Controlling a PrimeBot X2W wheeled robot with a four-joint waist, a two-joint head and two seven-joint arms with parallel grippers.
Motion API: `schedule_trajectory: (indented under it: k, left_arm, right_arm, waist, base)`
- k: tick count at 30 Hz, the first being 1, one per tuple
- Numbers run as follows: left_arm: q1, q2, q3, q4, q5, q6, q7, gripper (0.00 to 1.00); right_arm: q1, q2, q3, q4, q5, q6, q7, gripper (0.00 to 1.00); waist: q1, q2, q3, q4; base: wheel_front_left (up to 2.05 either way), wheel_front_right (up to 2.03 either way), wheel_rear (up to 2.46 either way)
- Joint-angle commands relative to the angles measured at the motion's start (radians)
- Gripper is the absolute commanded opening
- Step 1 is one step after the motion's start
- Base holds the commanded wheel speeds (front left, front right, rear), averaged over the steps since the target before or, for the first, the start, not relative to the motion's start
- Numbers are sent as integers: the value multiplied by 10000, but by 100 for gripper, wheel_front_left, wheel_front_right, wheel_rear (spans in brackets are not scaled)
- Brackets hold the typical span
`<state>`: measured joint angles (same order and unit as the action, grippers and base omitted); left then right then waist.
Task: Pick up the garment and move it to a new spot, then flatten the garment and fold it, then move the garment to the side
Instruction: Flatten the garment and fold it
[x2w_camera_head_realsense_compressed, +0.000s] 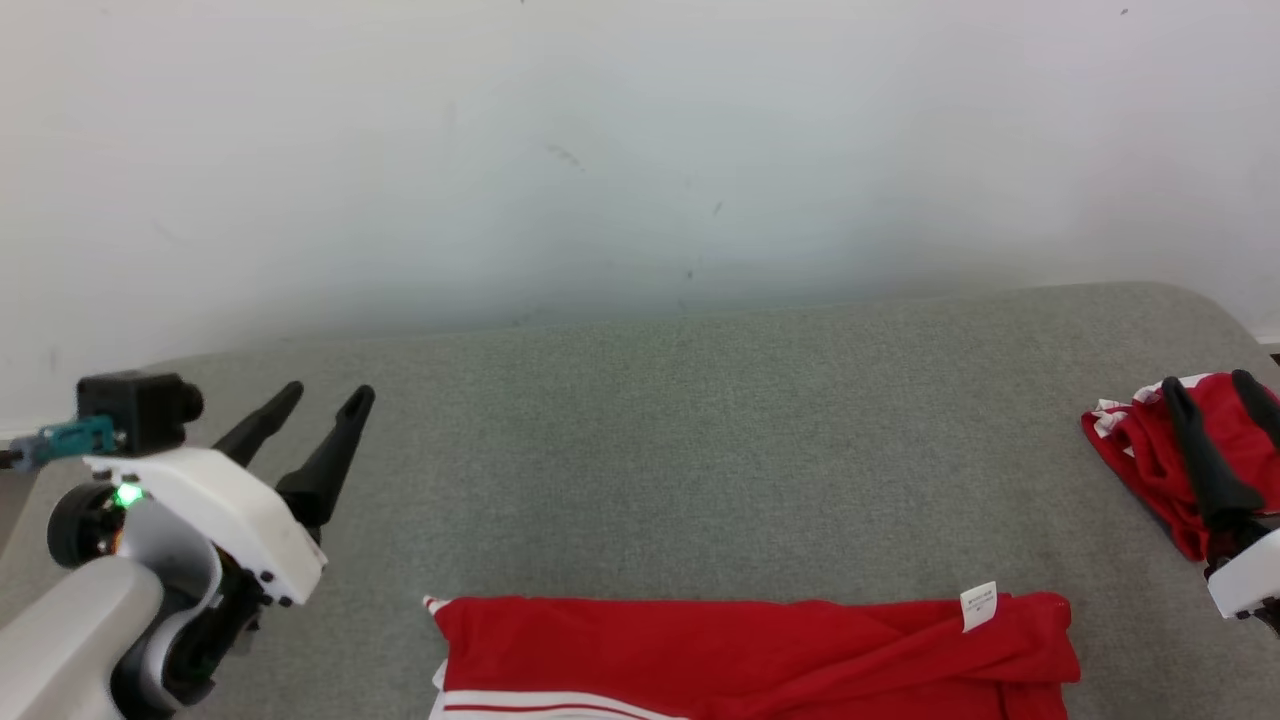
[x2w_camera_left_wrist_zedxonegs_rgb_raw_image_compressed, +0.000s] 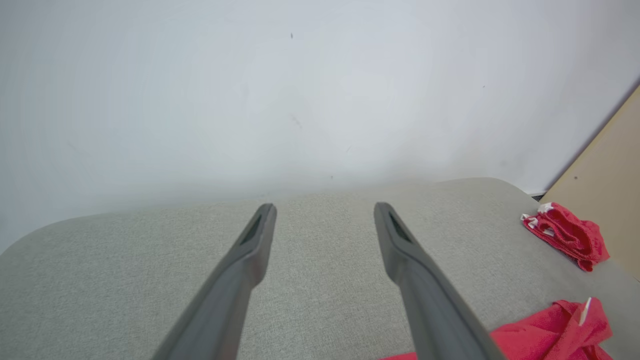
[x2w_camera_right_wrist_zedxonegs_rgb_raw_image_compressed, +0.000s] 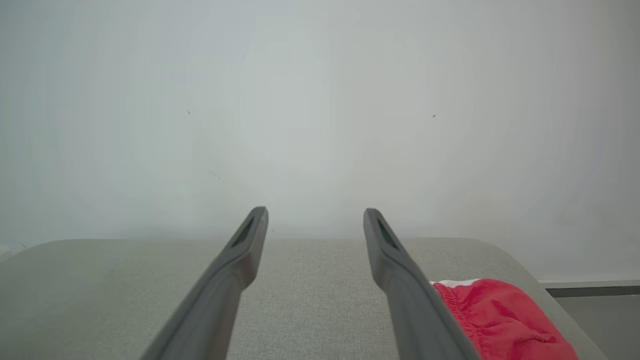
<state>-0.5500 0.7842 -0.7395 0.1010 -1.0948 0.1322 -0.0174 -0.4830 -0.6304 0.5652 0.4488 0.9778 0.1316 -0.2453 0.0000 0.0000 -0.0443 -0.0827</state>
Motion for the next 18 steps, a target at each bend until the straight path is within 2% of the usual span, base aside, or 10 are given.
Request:
schedule_trajectory:
  k: [1,6,11,15,18]
  left_arm:
    - [194,-54,46,-15,7,64,-125,100]
    - [1270,-43,442,-460,326,771,-1786,100]
    - [2342,-379,1063,-957,854,1619,-2414,100]
    - [3454,-1330,2398,-1506,1844,1953,-2464,100]
    - [4479,-2233,3442,-1706,2756,1766,-2464,100]
  right_arm:
    - [207,28,-156,-65,-178,-24,-64,100]
    - [1673,977,-2610,-924,-1402,-24,-189,100]
    - [3453,2385,-4469,-2043,-2570,-24,-192,100]
    - [4497,3113,-5058,-2636,-3183,-24,-129,100]
    - [5053,3616,-5401,-2887,-3485,-24,35,100]
  waist:
    - [0,0,-15,27]
    - [0,0,-30,70]
    - [0,0,15,157]
    - [0,0,79,196]
    - [0,0,103,200]
  base:
    - [0,0,0]
    - [0,0,0]
    - [0,0,0]
    - [0,0,0]
    - [0,0,0]
